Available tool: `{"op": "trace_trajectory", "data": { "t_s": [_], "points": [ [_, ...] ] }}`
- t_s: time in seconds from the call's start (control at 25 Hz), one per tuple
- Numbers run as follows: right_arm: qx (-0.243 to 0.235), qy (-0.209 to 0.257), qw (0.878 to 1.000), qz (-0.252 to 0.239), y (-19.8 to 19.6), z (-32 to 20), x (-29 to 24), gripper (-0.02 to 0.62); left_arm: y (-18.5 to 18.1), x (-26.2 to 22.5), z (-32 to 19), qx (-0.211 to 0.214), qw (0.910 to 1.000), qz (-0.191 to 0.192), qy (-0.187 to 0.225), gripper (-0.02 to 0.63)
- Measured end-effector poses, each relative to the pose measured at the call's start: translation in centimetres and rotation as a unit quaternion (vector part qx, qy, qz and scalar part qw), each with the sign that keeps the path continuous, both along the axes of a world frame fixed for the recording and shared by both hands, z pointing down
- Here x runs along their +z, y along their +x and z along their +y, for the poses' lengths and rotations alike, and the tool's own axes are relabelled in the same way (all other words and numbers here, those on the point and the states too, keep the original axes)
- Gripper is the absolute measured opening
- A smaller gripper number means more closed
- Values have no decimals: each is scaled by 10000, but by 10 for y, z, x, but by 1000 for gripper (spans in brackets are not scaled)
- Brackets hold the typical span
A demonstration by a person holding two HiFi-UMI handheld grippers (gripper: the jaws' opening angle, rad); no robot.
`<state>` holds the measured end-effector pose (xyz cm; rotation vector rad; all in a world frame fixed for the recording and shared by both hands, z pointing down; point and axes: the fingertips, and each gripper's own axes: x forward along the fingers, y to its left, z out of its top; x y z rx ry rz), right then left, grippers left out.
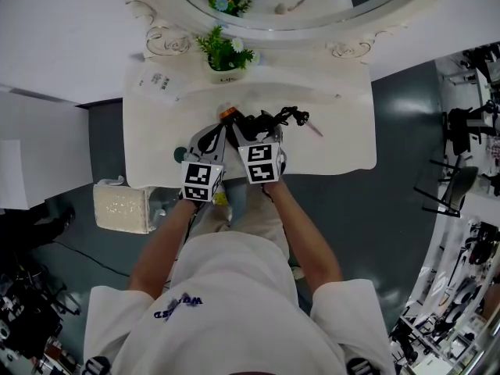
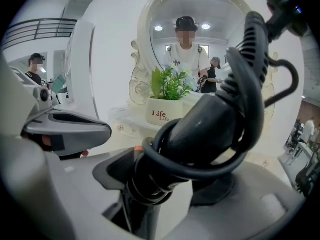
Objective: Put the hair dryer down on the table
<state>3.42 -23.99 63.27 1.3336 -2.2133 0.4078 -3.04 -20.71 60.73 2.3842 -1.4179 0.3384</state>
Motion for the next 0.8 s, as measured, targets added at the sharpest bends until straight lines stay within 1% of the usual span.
{"op": "trace_trajectory", "data": {
  "t_s": [0.04, 0.16, 0.28, 0.64, 0.8],
  "points": [
    [-5, 16, 10000, 53, 1, -1, 0, 340, -1, 0, -1, -7, 10000, 0, 4, 8],
    [44, 11, 9999, 166, 8, -3, 0, 392, -3, 2, 0, -27, 10000, 2, -13, 8],
    [103, -64, 9998, 138, 15, -4, 1, 410, -4, 2, 1, -32, 10000, 0, -23, 8],
    [418, -178, 9990, 28, 30, -5, 5, 423, -1, 4, 2, 4, 10000, -6, -43, 8],
    [422, -205, 9989, 28, 32, -7, 4, 427, 2, 5, 5, 83, 9999, -44, -66, 8]
  ]
}}
